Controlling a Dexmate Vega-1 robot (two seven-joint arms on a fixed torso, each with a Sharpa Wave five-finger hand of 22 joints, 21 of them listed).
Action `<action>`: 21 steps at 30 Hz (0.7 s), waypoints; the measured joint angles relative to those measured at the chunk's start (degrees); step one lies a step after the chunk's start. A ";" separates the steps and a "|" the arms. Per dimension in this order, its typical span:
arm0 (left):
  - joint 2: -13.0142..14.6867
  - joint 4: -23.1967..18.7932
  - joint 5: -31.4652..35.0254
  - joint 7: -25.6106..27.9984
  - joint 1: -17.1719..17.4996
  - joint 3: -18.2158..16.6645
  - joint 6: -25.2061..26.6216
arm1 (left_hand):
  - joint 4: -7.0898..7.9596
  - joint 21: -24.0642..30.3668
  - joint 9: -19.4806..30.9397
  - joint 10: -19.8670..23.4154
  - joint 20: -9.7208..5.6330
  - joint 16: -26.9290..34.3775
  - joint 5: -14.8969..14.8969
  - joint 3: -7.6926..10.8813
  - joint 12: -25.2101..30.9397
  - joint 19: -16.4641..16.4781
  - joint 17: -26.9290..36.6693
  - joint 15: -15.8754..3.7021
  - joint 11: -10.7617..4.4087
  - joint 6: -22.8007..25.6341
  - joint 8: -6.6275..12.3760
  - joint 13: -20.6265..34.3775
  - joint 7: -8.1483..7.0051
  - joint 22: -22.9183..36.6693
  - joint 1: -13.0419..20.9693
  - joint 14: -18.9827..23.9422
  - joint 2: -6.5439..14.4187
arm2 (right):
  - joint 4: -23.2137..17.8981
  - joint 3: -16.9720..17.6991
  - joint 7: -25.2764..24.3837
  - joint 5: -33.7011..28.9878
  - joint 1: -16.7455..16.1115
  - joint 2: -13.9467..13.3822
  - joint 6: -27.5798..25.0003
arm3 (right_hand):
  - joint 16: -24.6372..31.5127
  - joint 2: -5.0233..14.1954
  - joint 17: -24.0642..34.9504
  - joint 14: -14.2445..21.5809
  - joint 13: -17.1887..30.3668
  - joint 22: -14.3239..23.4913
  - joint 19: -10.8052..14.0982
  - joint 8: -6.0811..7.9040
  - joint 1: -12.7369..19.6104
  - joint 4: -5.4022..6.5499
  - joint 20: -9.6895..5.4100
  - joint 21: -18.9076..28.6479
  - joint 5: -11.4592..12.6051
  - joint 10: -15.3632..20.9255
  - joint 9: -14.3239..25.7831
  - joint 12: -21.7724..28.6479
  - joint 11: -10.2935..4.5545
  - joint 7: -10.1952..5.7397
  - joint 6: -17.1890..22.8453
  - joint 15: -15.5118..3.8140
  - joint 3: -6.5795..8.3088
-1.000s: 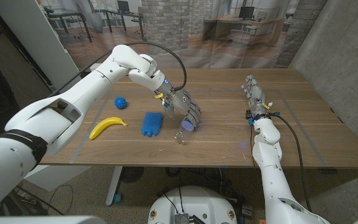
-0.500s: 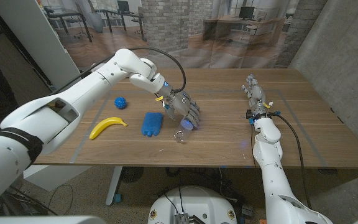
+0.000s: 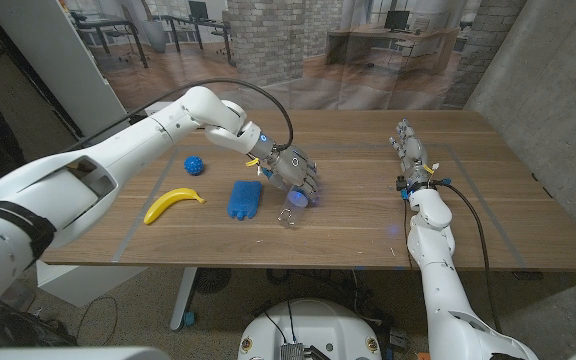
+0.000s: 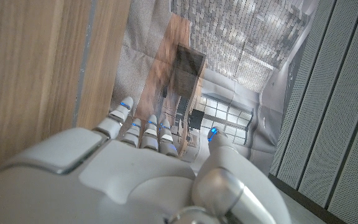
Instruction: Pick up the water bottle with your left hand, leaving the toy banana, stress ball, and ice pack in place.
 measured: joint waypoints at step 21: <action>2.38 2.62 3.62 13.17 -0.48 5.73 8.09 | 0.09 22.37 -0.96 24.97 -4.66 13.53 -0.77 -5.07 15.30 21.13 12.35 1.70 -1.36 26.72 13.79 5.09 3.84 7.86 4.24 22.73 -1.35 | -0.77 0.05 -0.71 -1.22 -0.03 -0.10 -1.23 | 0.00 0.00 0.00 0.00 0.00 0.00 0.00 0.00 0.00 -0.14 0.00 0.00 0.00 0.19 0.00 0.00 -0.19 0.00 0.00 0.00 0.14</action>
